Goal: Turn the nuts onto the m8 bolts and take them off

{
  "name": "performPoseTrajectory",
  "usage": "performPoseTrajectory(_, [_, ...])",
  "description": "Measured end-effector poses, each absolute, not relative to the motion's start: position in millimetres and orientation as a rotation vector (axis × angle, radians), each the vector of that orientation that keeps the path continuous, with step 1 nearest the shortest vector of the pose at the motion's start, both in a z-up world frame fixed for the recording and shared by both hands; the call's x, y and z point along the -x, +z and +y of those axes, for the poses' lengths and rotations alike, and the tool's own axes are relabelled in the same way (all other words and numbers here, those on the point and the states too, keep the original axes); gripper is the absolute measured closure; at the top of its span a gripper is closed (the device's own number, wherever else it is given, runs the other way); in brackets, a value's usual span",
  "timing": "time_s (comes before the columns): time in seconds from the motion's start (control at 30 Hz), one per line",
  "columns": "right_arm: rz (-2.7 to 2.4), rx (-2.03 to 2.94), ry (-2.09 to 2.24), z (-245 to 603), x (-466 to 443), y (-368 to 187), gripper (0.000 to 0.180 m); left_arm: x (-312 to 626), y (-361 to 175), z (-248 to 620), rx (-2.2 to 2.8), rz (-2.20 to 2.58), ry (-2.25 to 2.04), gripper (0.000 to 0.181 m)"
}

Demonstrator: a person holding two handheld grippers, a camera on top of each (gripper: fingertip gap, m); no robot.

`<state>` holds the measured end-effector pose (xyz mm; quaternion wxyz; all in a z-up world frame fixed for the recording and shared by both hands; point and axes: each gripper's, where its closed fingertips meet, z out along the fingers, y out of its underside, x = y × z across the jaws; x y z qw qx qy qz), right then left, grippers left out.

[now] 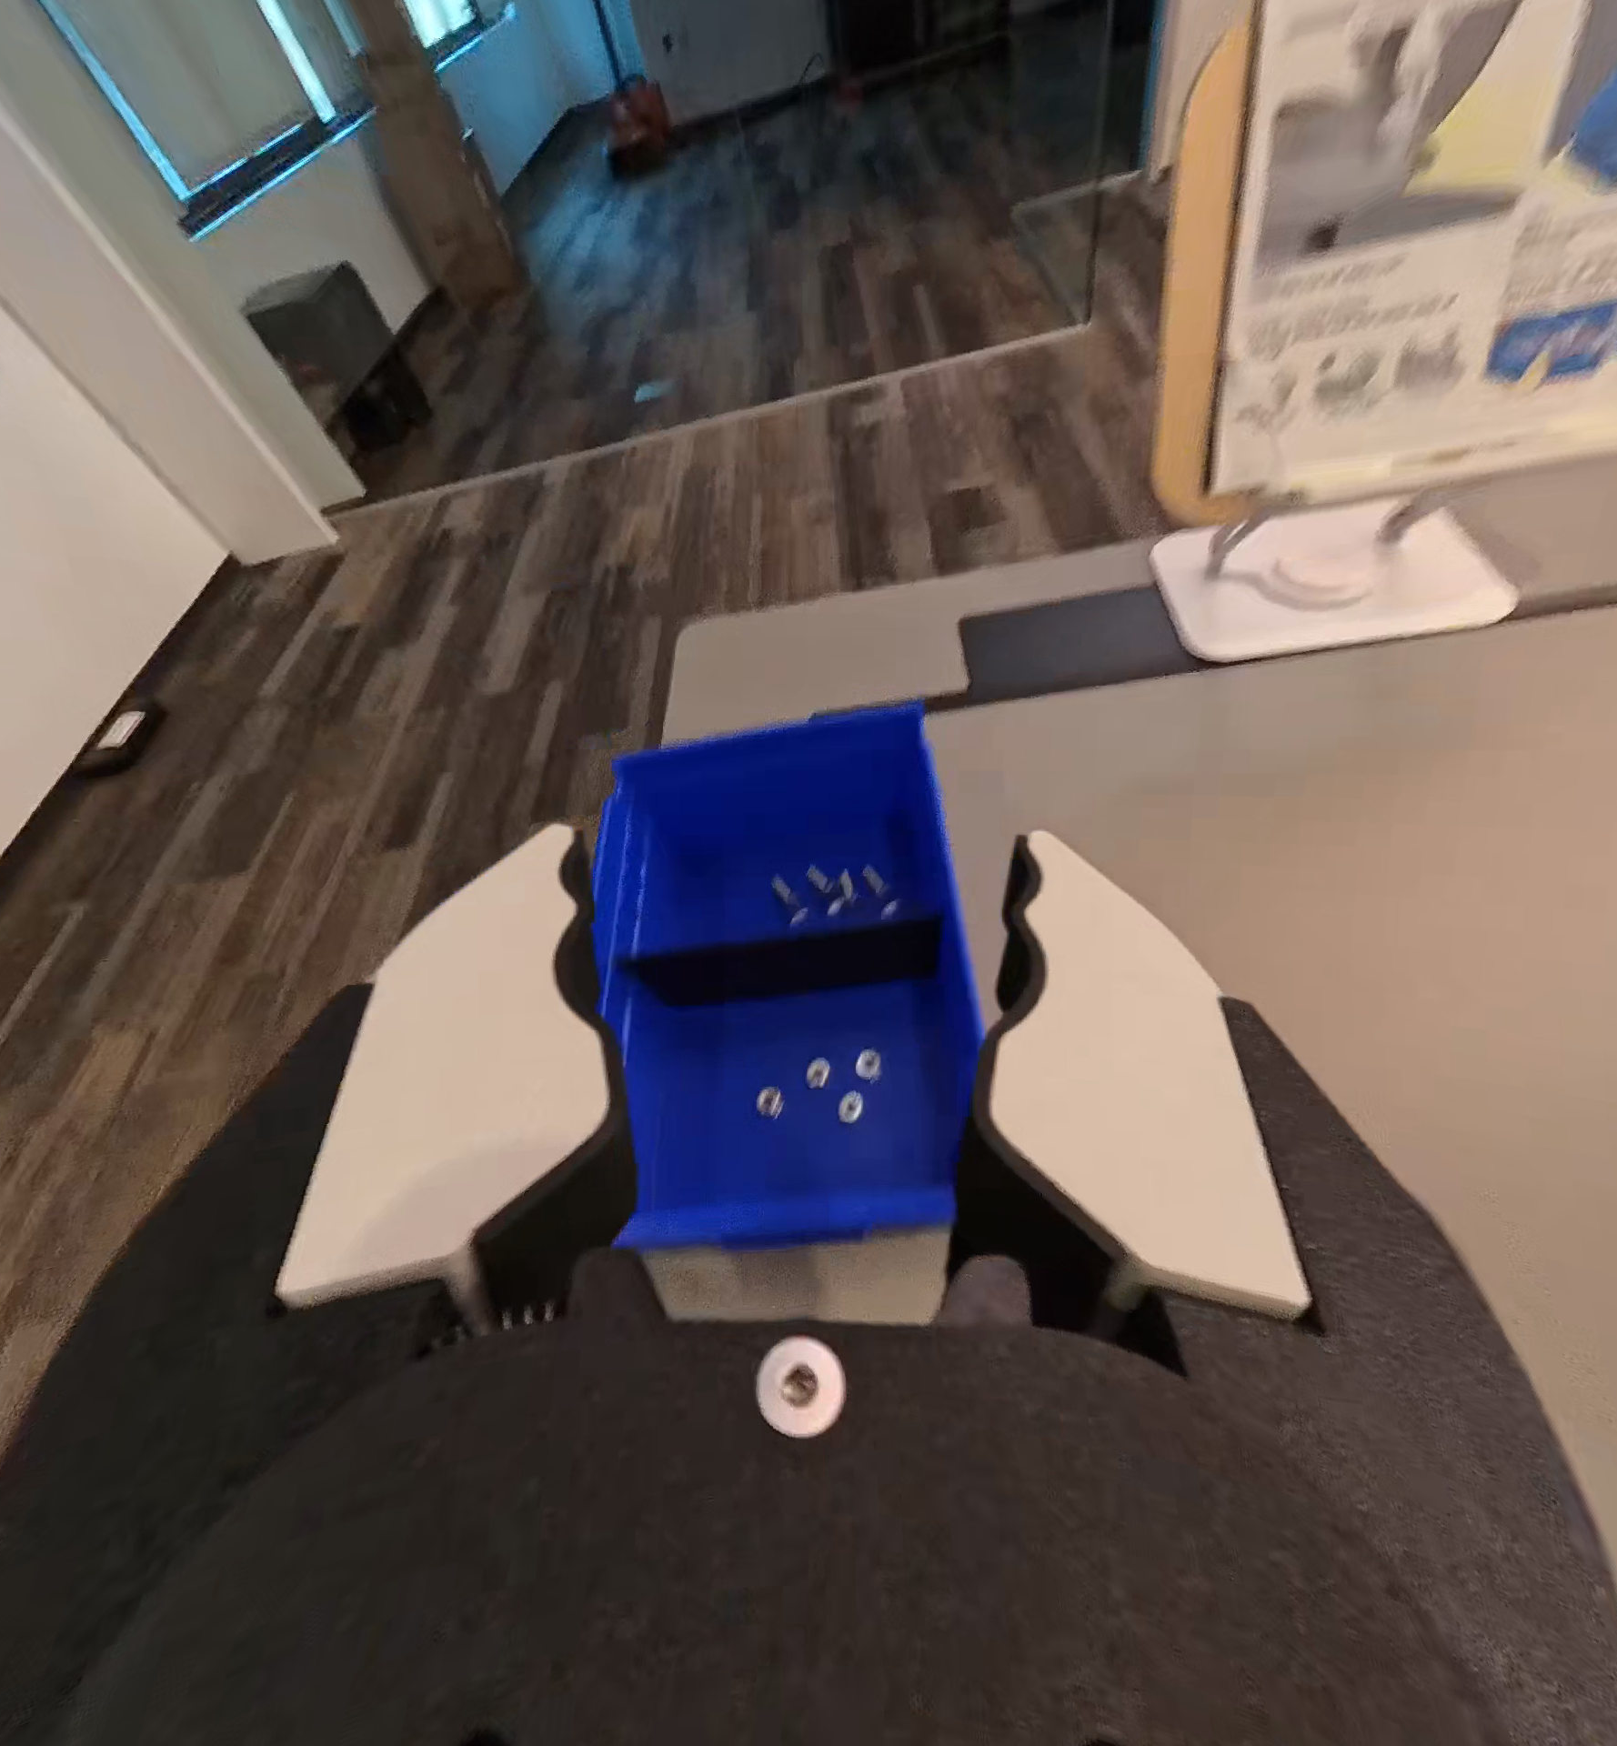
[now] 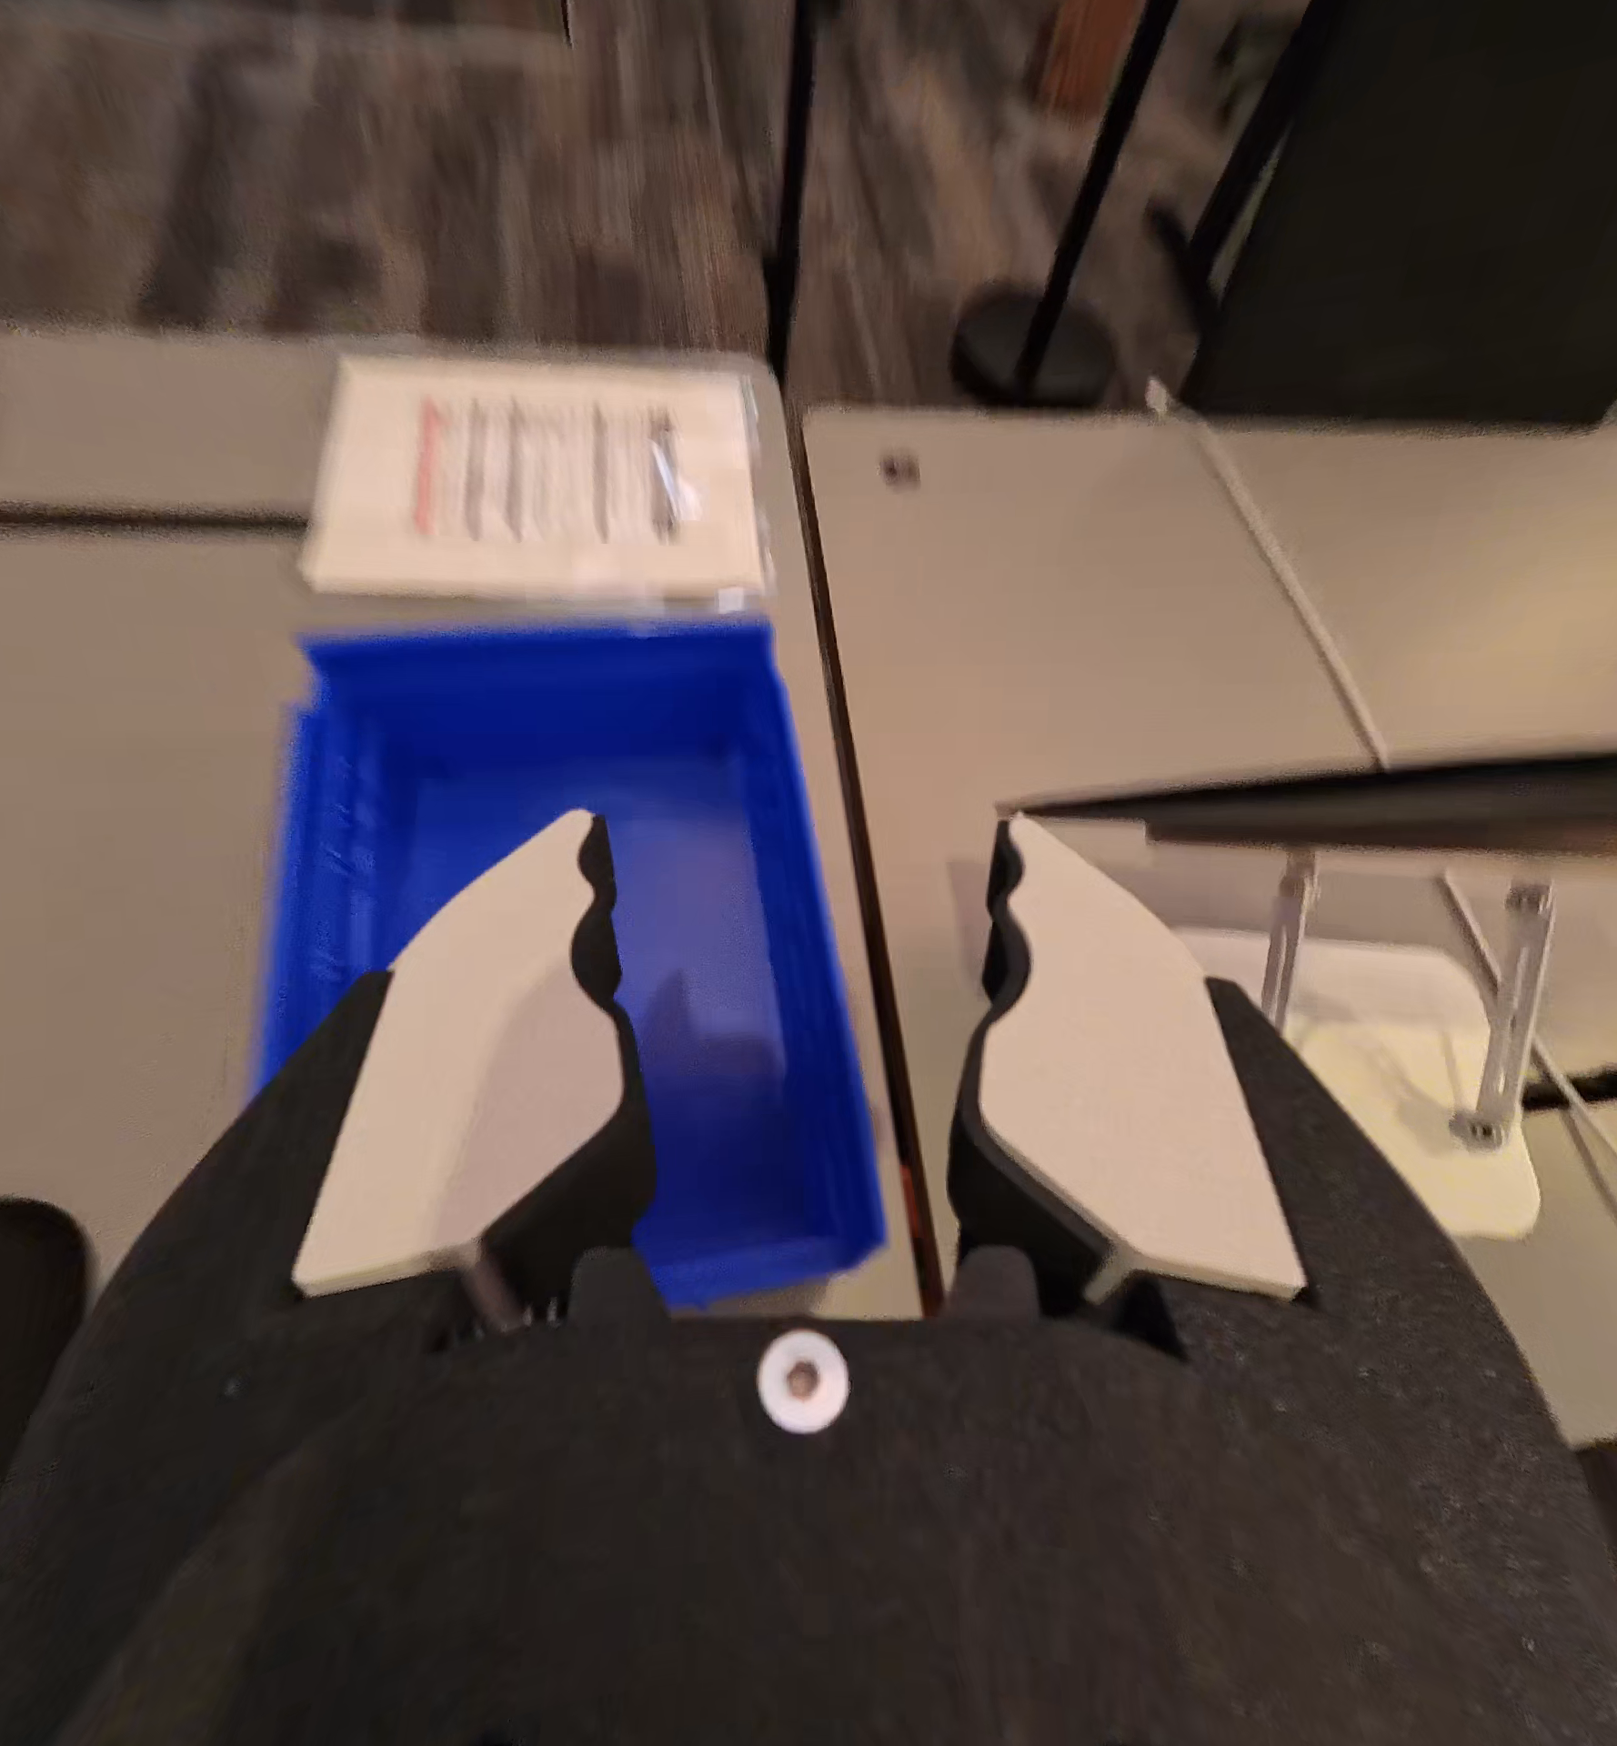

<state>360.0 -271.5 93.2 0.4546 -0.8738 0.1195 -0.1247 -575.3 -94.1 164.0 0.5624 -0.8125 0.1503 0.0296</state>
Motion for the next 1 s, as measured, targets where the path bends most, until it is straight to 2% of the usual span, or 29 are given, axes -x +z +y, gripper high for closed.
performPoseTrajectory(0.13, [0.220,1.875,-0.250,-237.4,-280.2,196.8,0.103,521.7,228.3,-63.6,1.875,0.408,-0.051,0.080])
performPoseTrajectory(0.23, [0.132,1.741,-0.205,-207.0,-210.8,249.4,0.101,473.2,256.5,-45.4,1.826,0.411,-0.125,0.077])
performPoseTrajectory(0.33, [0.080,1.645,-0.230,-175.4,-153.2,279.4,0.090,428.8,267.1,-25.1,1.762,0.373,-0.161,0.071])
performPoseTrajectory(0.43, [0.028,1.638,-0.224,-139.9,-95.9,282.3,0.082,394.6,261.7,0.9,1.702,0.320,-0.100,0.064])
performPoseTrajectory(0.53, [-0.011,1.693,-0.148,-104.5,-38.7,260.3,0.074,366.2,237.7,22.3,1.716,0.296,-0.006,0.057])
performPoseTrajectory(0.67, [0.014,1.711,-0.109,-67.5,6.8,212.6,0.068,331.5,197.8,32.3,1.720,0.213,-0.095,0.059])
performPoseTrajectory(1.0, [0.033,1.924,-0.189,-26.5,38.4,11.6,0.069,304.9,13.0,33.5,1.923,0.186,-0.061,0.062])
